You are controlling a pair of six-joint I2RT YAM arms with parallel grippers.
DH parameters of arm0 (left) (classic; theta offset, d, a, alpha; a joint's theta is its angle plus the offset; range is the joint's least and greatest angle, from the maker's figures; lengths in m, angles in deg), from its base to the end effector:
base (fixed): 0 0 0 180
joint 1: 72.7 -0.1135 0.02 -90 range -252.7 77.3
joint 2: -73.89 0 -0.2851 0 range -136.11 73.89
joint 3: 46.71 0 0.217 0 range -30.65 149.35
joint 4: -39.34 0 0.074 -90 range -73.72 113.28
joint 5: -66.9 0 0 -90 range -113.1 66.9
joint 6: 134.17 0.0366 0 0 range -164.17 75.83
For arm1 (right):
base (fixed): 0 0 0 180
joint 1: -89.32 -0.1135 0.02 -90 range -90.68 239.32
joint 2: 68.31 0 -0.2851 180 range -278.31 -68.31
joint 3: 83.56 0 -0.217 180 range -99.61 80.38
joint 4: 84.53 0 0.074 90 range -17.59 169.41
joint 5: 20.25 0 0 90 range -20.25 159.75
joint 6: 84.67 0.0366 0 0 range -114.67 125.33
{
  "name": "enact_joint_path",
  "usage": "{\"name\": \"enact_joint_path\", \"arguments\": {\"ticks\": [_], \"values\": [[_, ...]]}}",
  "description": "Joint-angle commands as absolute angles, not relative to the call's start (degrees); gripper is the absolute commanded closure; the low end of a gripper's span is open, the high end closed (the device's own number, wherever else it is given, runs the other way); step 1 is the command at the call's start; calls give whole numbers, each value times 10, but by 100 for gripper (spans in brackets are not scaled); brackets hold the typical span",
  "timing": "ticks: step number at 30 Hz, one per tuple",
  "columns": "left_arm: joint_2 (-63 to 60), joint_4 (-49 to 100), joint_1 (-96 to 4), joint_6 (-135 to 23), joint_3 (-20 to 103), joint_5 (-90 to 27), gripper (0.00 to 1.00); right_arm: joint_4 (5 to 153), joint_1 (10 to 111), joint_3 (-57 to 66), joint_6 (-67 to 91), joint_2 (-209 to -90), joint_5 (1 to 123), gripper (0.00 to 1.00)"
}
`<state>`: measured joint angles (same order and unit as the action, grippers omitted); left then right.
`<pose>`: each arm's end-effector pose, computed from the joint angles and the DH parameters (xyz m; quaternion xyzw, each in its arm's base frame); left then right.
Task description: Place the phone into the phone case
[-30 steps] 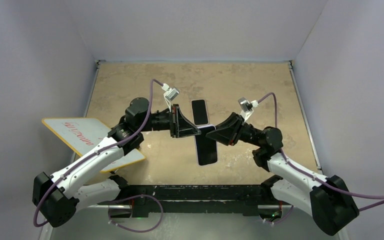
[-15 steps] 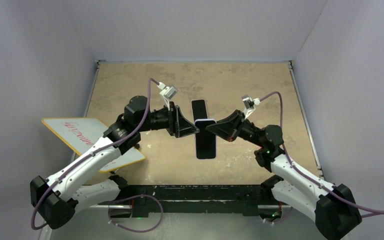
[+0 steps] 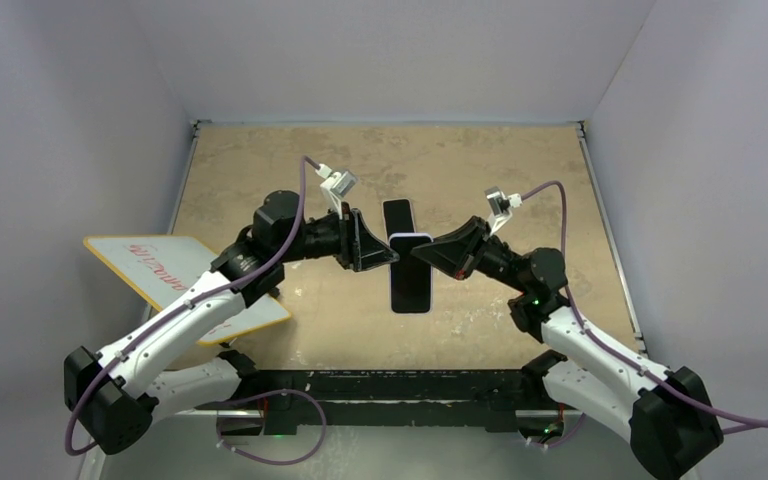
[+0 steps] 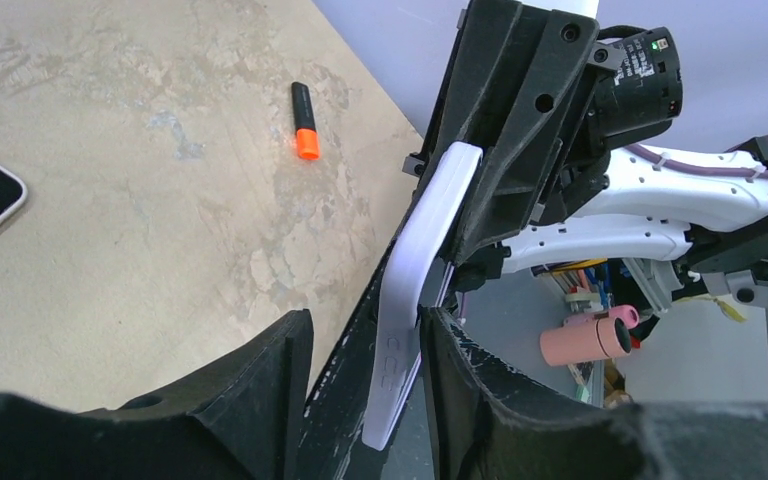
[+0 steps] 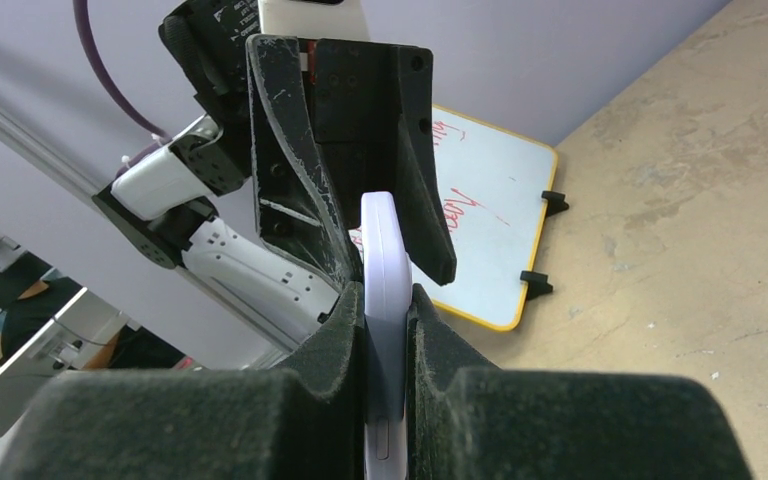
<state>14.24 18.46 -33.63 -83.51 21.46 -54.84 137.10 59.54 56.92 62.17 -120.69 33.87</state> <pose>0.1379 -0.1367 0.3692 0.1697 0.7498 -0.5462 0.3326 0.1181 0.0923 0.3409 -0.1444 0.5331 0.6758 0.4882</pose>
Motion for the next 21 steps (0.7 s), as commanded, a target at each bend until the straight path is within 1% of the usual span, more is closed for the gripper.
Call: {"name": "enact_joint_path", "arguments": {"ticks": [1, 2, 3, 4, 5, 7, 14, 15, 17, 18, 19, 21], "values": [[128, 222, -338, -830, 216, -567, 57, 1419, 594, 537, 624, -1205, 352, 100], [126, 224, -337, -834, 215, -569, 61, 1419, 594, 537, 624, -1205, 354, 100], [123, 224, -337, -835, 215, -568, 68, 1417, 595, 537, 624, -1205, 356, 100], [119, 224, -338, -836, 216, -562, 79, 1415, 595, 537, 623, -1206, 357, 100], [113, 220, -338, -832, 220, -552, 88, 1414, 595, 537, 621, -1206, 357, 100], [102, 195, -338, -819, 225, -534, 99, 1411, 595, 542, 618, -1208, 356, 100], [107, 174, -338, -808, 221, -498, 100, 1360, 595, 562, 592, -1202, 385, 100], [110, 173, -338, -803, 220, -497, 96, 1341, 595, 561, 585, -1201, 395, 100], [118, 171, -338, -796, 217, -496, 74, 1297, 595, 556, 573, -1198, 400, 100], [121, 168, -337, -791, 217, -495, 65, 1281, 595, 557, 573, -1195, 404, 100], [122, 164, -338, -788, 217, -495, 59, 1273, 595, 558, 570, -1190, 410, 100], [124, 160, -338, -783, 217, -499, 50, 1255, 595, 554, 565, -1181, 422, 100]]}}
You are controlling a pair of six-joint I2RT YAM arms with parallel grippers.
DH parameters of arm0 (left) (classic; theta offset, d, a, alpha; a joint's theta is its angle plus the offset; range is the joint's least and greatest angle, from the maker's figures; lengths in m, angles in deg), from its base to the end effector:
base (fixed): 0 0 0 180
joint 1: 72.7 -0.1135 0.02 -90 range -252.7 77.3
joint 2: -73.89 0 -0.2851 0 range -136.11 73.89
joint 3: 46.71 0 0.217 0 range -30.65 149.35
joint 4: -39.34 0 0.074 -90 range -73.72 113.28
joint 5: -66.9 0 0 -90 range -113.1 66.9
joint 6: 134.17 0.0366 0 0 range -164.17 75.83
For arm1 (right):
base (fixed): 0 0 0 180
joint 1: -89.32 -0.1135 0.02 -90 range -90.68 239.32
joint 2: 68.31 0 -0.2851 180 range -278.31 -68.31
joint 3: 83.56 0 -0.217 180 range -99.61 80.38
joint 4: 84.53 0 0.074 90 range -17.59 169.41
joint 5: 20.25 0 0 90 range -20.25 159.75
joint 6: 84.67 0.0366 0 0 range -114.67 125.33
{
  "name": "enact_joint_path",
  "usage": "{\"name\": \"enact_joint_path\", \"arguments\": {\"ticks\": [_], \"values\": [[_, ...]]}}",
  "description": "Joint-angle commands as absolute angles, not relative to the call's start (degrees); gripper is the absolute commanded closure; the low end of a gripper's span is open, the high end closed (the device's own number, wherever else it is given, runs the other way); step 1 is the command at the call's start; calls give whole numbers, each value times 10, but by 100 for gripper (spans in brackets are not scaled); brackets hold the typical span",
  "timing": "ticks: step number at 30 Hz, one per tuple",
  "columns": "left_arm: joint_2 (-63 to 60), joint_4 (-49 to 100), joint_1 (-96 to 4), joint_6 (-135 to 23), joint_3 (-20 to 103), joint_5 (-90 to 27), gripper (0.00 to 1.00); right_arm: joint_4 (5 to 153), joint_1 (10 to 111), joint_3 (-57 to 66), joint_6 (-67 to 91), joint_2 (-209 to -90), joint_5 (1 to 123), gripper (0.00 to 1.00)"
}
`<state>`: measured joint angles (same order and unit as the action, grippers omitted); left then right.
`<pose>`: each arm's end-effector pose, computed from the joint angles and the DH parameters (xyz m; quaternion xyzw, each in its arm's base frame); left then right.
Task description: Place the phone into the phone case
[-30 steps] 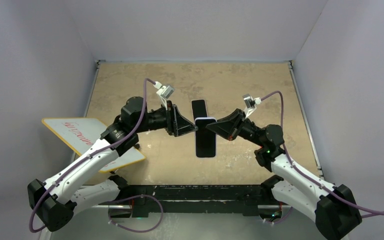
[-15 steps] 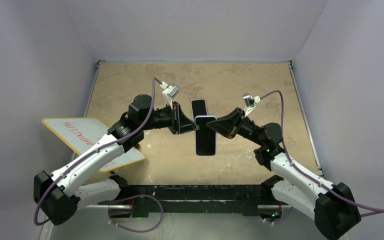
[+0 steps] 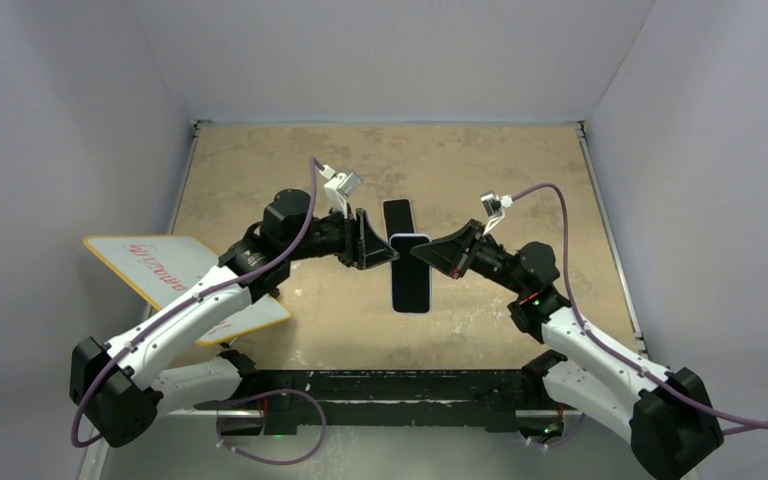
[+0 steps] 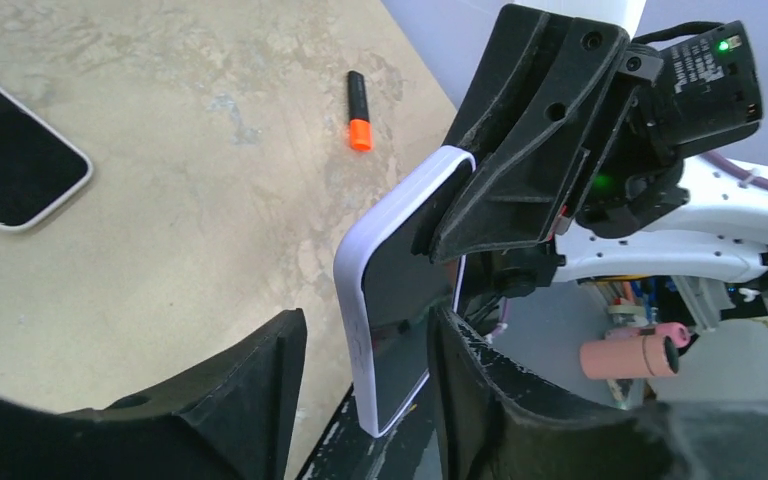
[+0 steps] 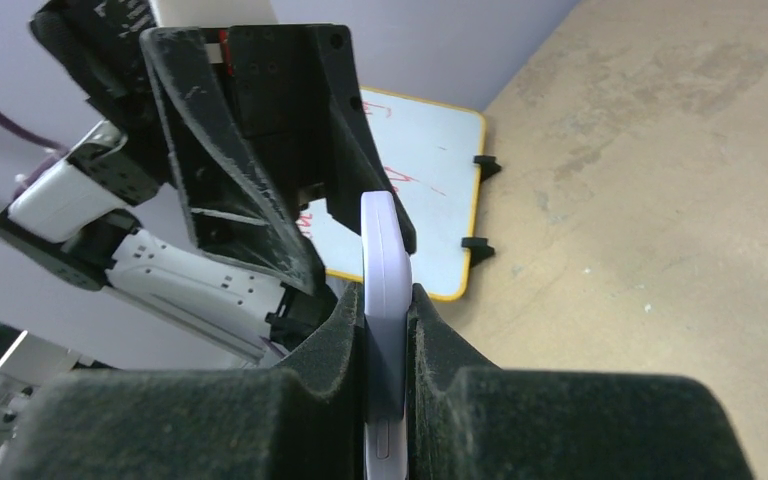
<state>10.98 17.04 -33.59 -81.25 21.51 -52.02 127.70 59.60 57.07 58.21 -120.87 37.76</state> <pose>0.1500 -0.1447 0.3564 0.1623 0.7756 -0.5134 0.3295 0.1270 0.0948 0.3246 -0.1078 0.5916 0.6368 0.4825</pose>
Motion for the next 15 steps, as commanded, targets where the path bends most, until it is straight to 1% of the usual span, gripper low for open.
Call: {"name": "enact_joint_path", "arguments": {"ticks": [1, 3, 4, 5, 6, 10, 15], "values": [[123, 159, -338, -783, 217, -502, 47, 1245, 595, 549, 562, -1177, 426, 100], [123, 166, -338, -784, 213, -510, 43, 1222, 595, 541, 555, -1174, 435, 100], [124, 172, -338, -786, 208, -516, 35, 1208, 595, 537, 554, -1173, 445, 100], [124, 183, -338, -788, 200, -522, 22, 1178, 595, 530, 552, -1173, 457, 100], [123, 189, -338, -789, 196, -528, 17, 1146, 595, 520, 546, -1172, 468, 100], [119, 190, -337, -783, 196, -540, 13, 1057, 595, 488, 506, -1179, 493, 100], [113, 106, -338, -730, 246, -516, 9, 931, 596, 438, 427, -1218, 563, 100]]}}
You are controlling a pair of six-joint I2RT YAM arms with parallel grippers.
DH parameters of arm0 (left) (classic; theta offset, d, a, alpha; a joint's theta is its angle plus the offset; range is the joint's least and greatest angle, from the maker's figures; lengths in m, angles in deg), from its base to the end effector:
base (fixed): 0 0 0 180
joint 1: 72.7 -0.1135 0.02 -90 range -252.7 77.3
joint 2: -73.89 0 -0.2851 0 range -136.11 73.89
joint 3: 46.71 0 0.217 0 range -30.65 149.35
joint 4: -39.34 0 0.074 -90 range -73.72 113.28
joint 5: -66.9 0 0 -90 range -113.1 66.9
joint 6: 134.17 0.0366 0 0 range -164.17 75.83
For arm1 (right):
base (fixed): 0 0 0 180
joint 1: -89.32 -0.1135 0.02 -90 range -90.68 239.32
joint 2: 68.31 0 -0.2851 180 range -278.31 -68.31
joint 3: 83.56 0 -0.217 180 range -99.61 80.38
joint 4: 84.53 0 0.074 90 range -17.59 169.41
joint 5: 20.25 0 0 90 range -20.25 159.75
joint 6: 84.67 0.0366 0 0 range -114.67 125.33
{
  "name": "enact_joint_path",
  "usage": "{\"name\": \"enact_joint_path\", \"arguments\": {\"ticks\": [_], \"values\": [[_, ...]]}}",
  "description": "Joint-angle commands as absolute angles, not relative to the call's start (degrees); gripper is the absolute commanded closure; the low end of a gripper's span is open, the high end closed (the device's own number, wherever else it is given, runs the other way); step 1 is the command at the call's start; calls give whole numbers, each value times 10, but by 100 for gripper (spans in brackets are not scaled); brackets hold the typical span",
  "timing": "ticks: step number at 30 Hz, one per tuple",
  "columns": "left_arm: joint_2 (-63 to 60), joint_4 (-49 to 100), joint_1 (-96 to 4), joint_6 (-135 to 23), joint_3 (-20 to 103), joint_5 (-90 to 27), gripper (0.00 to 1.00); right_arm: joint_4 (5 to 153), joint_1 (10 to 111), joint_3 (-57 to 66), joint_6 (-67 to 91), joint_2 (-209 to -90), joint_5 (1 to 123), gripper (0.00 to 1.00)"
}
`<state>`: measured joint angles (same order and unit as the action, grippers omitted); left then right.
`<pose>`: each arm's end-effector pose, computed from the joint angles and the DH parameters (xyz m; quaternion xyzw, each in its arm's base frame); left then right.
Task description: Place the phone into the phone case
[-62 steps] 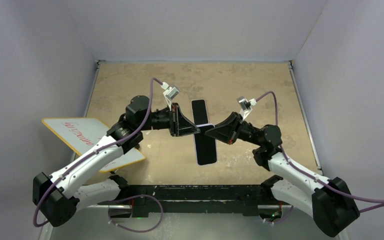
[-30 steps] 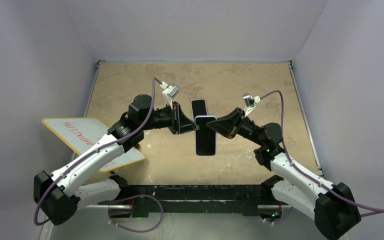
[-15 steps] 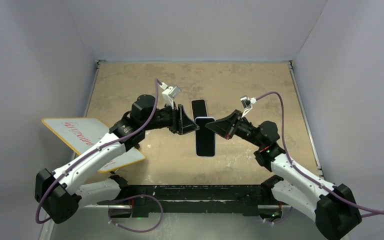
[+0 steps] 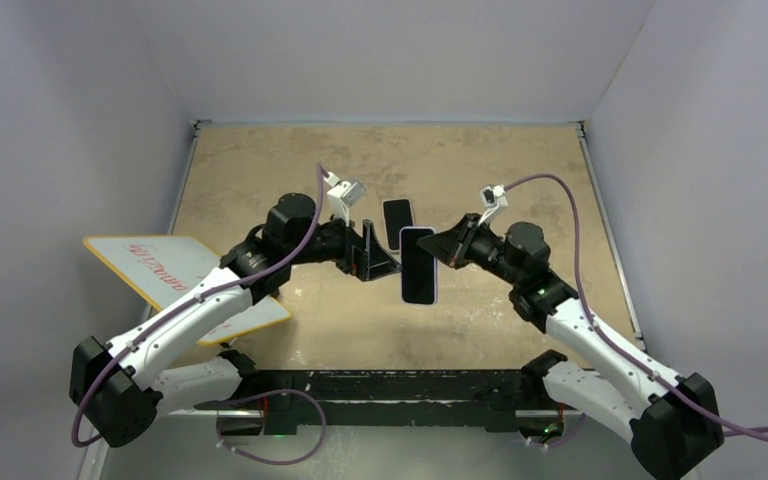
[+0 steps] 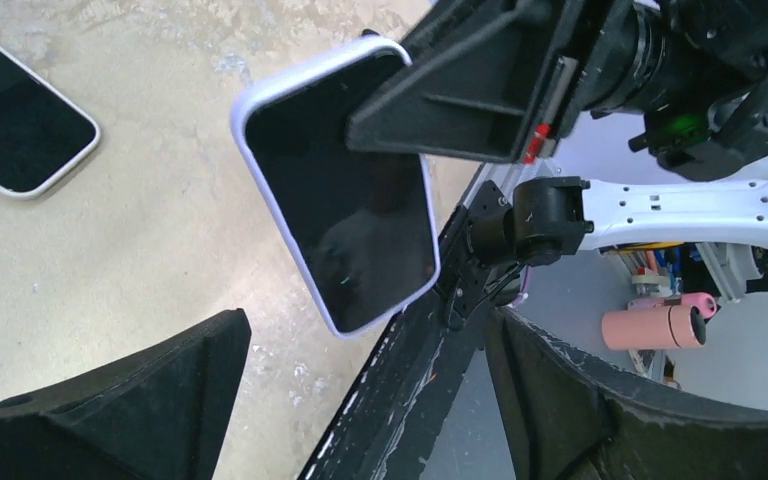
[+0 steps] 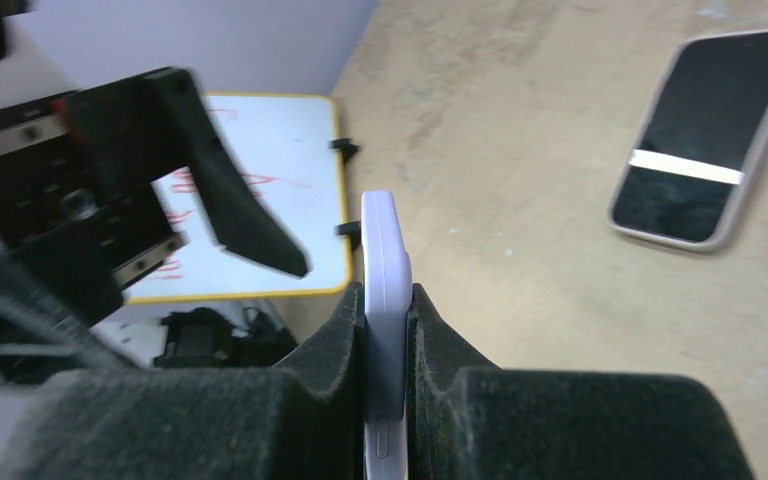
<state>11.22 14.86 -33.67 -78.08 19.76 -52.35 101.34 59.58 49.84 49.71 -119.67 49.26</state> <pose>0.1478 -0.1428 0.3437 0.1790 0.7887 -0.4941 0.3191 0.1382 0.0937 0.3203 -0.0381 0.6996 0.5228 0.4856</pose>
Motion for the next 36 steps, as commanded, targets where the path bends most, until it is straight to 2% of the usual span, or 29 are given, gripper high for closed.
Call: {"name": "enact_joint_path", "arguments": {"ticks": [1, 5, 8, 15, 20, 24, 31, 36], "values": [[111, 91, -337, -719, 257, -513, 9, 902, 597, 424, 407, -1232, 588, 100], [118, 49, -338, -675, 284, -496, 8, 809, 614, 369, 331, -1296, 663, 100], [122, 20, -338, -641, 304, -463, 8, 803, 650, 348, 304, -1336, 672, 100], [113, -47, -337, -574, 367, -413, 8, 851, 778, 329, 268, -1460, 566, 100], [133, -13, -338, -566, 330, -351, 8, 832, 827, 260, 229, -1593, 529, 100], [147, 5, -337, -562, 315, -347, 7, 834, 879, 217, 224, -1670, 466, 99], [151, -1, -338, -563, 329, -329, 7, 837, 944, 173, 213, -1773, 406, 87], [151, 5, -338, -577, 321, -322, 7, 842, 956, 159, 206, -1810, 421, 58]]}}
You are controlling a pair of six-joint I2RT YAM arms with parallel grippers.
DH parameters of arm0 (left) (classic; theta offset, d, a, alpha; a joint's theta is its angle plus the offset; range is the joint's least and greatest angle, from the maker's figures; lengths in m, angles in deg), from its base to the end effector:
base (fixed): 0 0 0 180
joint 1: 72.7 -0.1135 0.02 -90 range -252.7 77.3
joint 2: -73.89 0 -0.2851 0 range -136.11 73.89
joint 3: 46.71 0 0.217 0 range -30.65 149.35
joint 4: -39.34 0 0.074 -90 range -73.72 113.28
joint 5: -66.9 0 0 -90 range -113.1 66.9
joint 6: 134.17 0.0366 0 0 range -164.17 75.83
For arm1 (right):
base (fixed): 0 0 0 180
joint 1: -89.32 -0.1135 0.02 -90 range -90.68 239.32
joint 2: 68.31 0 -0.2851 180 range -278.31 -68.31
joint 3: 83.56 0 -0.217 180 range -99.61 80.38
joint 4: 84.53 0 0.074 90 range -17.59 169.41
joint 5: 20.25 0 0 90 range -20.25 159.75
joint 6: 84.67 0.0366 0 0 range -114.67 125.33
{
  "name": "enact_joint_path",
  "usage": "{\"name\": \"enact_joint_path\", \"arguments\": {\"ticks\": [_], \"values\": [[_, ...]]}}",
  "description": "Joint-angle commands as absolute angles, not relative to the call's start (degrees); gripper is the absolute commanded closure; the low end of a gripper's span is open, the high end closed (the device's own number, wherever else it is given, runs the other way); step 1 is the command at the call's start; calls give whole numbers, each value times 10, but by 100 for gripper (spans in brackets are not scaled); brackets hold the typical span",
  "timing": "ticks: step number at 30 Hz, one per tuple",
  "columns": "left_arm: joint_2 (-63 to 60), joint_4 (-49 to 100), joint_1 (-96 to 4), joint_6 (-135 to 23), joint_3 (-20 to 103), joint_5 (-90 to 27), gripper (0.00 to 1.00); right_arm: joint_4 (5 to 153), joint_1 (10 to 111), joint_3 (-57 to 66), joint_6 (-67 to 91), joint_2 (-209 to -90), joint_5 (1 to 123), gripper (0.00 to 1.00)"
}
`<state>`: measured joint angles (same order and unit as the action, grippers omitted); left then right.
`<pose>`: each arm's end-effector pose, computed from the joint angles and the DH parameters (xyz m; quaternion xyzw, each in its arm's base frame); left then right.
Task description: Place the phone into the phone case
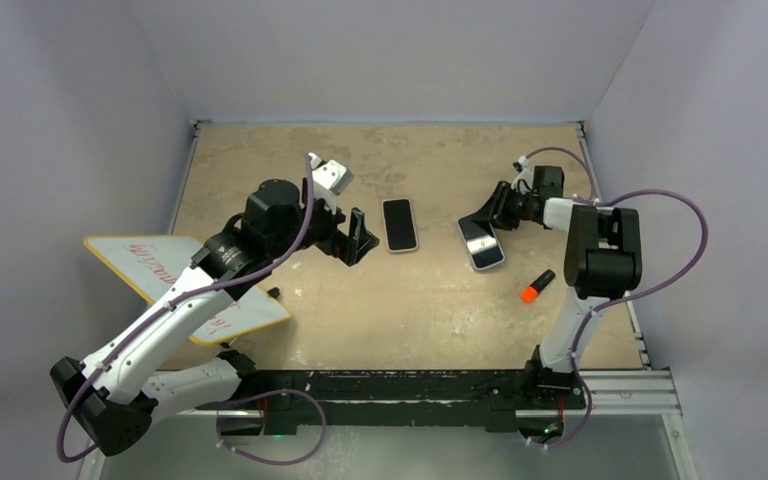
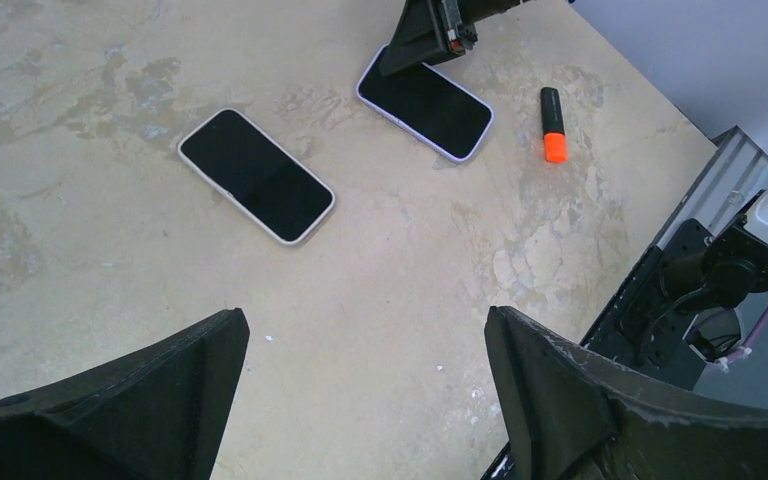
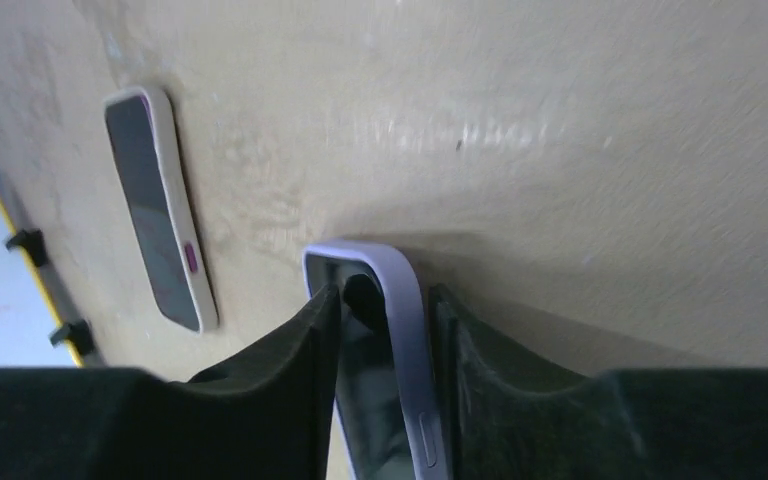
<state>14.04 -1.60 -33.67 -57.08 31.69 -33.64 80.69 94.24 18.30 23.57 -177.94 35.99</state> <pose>0.1389 -0.1212 0.3872 0.2368 0.7945 -0.3112 0.4647 0.3734 -0.0117 0.1932 0.0723 0.8917 0.3090 0.3227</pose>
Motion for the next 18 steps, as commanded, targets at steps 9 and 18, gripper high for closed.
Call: {"name": "enact_joint_path", "arguments": {"ticks": [9, 18], "values": [[156, -15, -338, -583, 317, -311, 7, 780, 955, 102, 222, -1805, 508, 34], [162, -3, -338, -586, 321, -295, 7, 753, 927, 173, 259, -1687, 504, 69]]}}
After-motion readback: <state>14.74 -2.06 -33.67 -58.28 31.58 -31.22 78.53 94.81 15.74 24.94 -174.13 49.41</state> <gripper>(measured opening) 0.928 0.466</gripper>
